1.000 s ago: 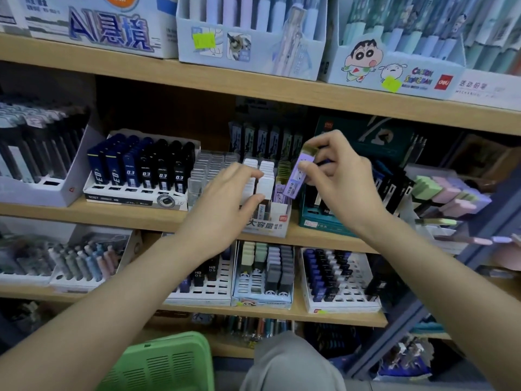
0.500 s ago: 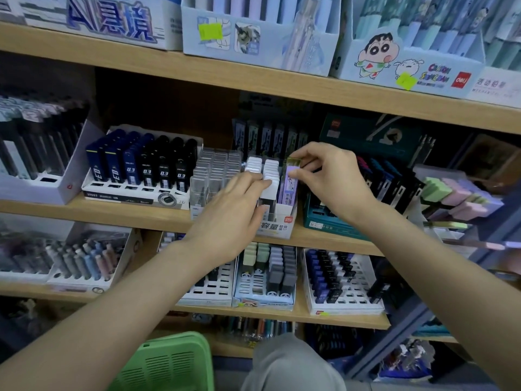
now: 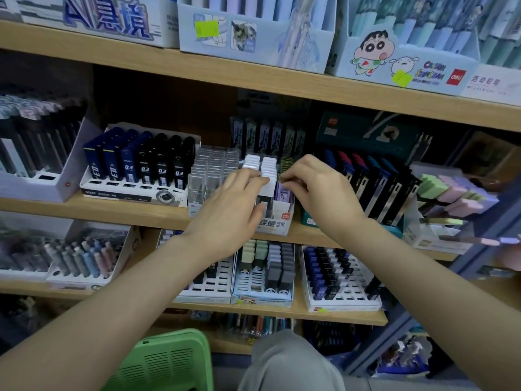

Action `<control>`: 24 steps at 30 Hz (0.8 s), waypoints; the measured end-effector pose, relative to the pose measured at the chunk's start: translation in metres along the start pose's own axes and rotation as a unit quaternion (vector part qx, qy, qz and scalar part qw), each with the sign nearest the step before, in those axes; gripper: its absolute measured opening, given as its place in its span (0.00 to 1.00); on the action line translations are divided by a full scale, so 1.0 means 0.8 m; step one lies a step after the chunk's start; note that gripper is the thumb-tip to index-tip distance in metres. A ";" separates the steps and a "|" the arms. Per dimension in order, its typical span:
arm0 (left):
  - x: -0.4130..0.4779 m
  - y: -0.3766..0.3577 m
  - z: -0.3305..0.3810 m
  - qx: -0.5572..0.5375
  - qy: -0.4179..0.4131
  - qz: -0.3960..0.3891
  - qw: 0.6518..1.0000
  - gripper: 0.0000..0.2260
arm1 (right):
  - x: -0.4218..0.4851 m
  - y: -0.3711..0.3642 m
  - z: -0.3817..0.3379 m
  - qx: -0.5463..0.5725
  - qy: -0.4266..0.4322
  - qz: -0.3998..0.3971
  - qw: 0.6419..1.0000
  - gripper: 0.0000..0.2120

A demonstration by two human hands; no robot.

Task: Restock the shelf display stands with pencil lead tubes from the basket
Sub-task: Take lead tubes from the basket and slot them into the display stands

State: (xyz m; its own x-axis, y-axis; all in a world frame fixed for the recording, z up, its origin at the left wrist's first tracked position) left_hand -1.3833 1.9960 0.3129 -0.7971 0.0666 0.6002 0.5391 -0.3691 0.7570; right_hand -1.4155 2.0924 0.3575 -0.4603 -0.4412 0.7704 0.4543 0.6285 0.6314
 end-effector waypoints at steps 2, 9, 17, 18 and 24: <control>0.001 0.001 0.001 0.005 0.000 0.001 1.000 0.21 | -0.004 0.002 -0.008 -0.027 0.035 0.012 0.999 0.05; 0.002 0.005 0.005 0.011 -0.001 -0.004 1.000 0.21 | -0.007 -0.009 -0.013 -0.096 0.075 -0.057 0.991 0.15; 0.003 0.007 0.008 0.015 0.005 -0.007 1.000 0.21 | 0.012 -0.015 -0.003 -0.118 0.045 -0.129 0.983 0.14; 0.002 0.007 0.008 0.014 0.004 -0.006 1.000 0.21 | 0.012 -0.016 -0.004 -0.123 0.047 -0.134 0.982 0.14; 0.003 0.007 0.009 0.015 -0.002 0.001 1.000 0.20 | 0.002 -0.014 -0.010 -0.126 0.063 -0.122 0.982 0.14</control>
State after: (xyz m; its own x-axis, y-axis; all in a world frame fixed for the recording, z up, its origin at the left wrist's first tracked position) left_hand -1.3802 2.0010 0.3207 -0.7947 0.0703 0.6030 0.5488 -0.3414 0.7631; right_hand -1.4152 2.0798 0.3524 -0.4881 -0.6455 0.5875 0.5237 0.3219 0.7887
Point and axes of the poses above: each hand's wrist, its own x-axis towards the middle knuckle, its own y-axis out of the back of the hand, z = x × y, the point moved 10 cm from there along x, towards the middle knuckle, and after that the axes turned 10 degrees about z, right-handed, at the moved point
